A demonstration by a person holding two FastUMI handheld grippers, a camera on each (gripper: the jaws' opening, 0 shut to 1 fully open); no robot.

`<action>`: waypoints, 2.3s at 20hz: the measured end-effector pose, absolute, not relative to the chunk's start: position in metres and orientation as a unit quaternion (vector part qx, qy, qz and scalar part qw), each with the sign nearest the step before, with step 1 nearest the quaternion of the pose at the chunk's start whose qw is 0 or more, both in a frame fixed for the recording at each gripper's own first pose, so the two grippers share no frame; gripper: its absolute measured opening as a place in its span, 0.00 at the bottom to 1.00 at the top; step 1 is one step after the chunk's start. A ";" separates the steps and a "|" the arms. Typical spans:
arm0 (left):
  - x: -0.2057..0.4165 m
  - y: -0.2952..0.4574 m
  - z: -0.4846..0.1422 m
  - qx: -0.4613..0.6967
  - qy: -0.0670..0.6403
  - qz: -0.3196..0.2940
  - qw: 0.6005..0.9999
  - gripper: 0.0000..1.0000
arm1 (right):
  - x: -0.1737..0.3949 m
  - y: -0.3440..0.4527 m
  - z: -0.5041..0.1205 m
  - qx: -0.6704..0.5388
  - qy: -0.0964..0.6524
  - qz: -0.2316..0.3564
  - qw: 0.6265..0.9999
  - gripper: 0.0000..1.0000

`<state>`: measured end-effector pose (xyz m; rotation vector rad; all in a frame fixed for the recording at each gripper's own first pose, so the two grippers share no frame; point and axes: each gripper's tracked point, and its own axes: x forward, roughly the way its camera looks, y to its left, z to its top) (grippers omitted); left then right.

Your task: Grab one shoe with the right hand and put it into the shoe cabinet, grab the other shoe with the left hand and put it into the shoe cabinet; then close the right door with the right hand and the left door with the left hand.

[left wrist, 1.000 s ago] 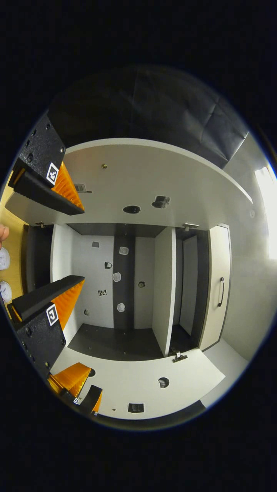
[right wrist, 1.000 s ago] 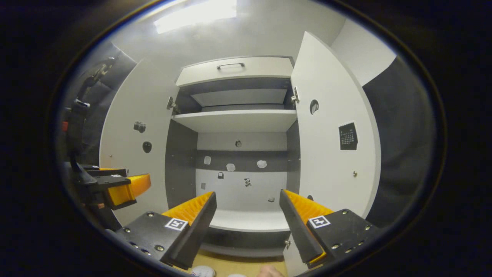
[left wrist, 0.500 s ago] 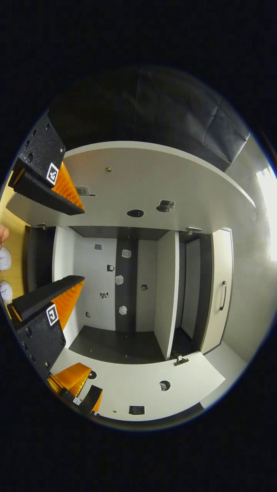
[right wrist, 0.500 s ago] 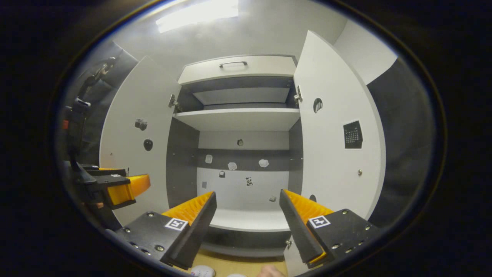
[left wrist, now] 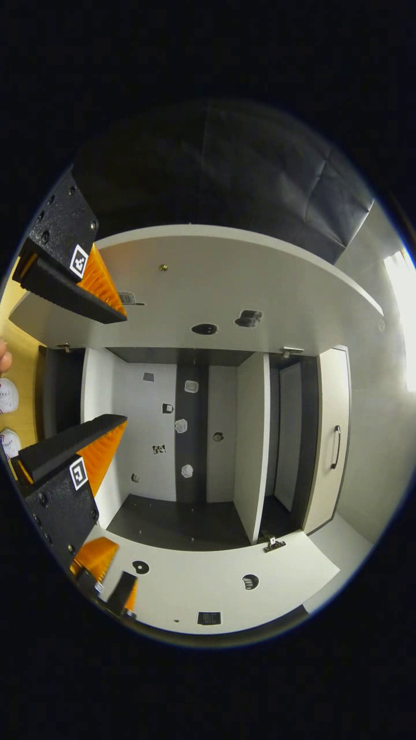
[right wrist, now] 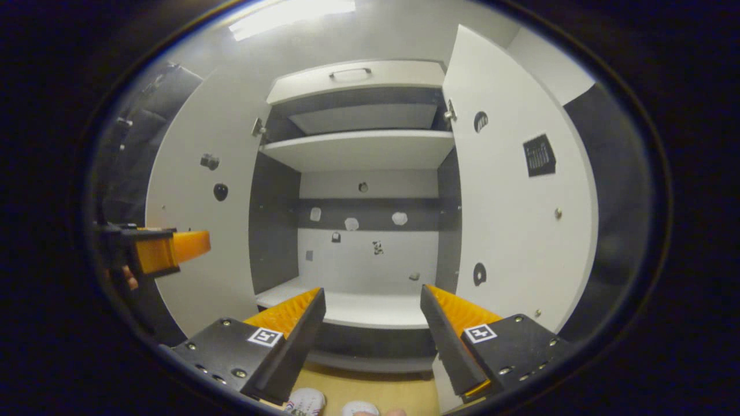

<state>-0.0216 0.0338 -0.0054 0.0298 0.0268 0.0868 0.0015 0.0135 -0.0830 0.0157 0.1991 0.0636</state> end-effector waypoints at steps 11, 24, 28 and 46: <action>-0.028 0.063 -0.025 0.036 0.047 0.071 0.996 0.96 | -0.086 0.042 -0.373 0.028 0.454 0.061 0.888 0.99; -0.036 0.067 -0.033 0.044 0.057 0.074 0.995 0.95 | -0.156 0.059 -0.485 0.026 0.608 0.077 0.790 0.81; -0.036 0.066 -0.034 0.046 0.058 0.072 0.995 0.95 | -0.160 0.066 -0.492 0.018 0.629 0.086 0.773 0.81; -0.035 0.065 -0.035 0.042 0.058 0.068 0.995 0.95 | -0.151 0.044 -0.493 -0.002 0.601 0.049 0.798 0.00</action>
